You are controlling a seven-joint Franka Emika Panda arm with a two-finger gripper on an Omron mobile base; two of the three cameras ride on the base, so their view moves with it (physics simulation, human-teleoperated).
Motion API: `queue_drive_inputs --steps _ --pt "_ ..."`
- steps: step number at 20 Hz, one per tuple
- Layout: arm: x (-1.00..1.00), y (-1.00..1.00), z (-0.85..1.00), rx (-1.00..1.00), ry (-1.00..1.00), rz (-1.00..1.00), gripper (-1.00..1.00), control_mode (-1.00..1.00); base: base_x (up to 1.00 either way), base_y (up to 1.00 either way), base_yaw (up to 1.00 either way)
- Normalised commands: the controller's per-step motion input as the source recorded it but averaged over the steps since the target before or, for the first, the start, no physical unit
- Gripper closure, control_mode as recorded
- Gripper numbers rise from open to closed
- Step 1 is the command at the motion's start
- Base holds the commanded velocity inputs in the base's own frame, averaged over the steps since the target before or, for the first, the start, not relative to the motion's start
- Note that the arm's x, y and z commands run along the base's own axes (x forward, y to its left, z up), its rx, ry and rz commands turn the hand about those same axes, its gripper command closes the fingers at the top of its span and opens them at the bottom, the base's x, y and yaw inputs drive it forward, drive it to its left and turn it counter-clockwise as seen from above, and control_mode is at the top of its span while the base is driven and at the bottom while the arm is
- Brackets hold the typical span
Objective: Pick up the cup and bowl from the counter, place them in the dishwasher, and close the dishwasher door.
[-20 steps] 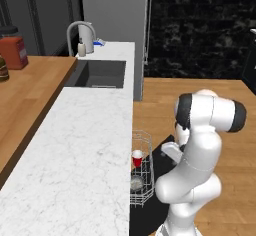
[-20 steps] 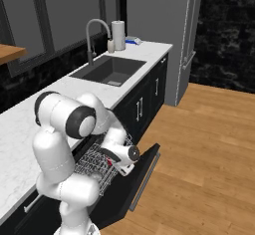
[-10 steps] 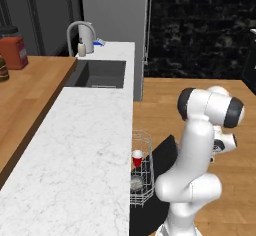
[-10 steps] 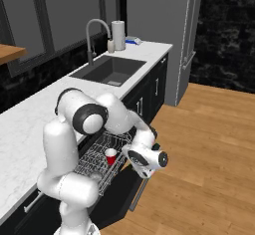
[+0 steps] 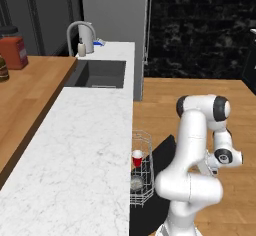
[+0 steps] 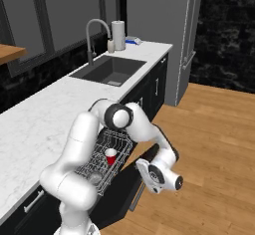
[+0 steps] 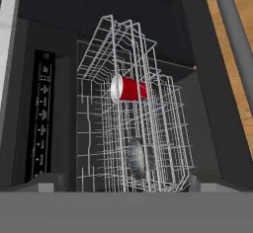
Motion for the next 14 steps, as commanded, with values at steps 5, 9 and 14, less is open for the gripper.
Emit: queue_drive_inputs --steps 5,9,14 --pt "0.16 -0.36 -0.61 0.26 0.00 0.00 -1.00 -1.00 0.00 0.00 0.00" --pt "0.16 0.00 -0.77 0.28 0.00 0.00 -1.00 -1.00 0.00 0.00 0.00" --pt "0.40 0.04 -0.79 0.23 0.00 0.00 -1.00 -1.00 0.00 0.00 0.00"
